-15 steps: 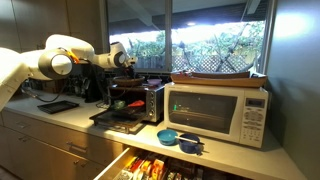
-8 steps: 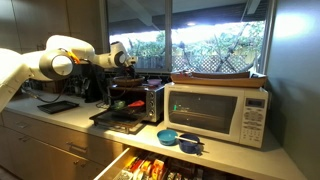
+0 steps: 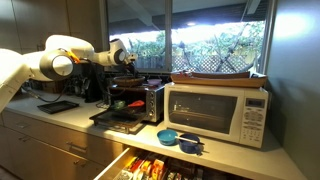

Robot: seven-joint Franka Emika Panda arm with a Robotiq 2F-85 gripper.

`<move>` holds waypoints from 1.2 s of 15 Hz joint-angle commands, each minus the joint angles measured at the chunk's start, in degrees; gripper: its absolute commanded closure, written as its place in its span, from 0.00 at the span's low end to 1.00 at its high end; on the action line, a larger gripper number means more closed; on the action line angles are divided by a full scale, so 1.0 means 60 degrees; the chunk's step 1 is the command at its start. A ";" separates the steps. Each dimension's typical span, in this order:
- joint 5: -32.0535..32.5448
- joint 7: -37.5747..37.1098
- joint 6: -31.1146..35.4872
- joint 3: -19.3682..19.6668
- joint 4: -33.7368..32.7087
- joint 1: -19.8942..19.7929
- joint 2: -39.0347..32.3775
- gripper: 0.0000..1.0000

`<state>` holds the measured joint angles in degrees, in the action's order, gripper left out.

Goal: Remove the clip from the basket

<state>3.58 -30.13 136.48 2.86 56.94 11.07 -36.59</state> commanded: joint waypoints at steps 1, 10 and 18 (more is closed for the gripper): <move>-0.0210 0.0188 0.0043 -0.0152 0.0231 -0.0121 0.0680 0.99; 0.0014 -0.0975 -0.0575 0.0634 0.3226 -0.0461 0.3287 0.99; 0.1033 -0.2887 -0.0835 0.1157 0.4841 -0.0918 0.4364 0.97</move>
<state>9.15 -47.22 131.77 12.63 86.41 8.11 -10.33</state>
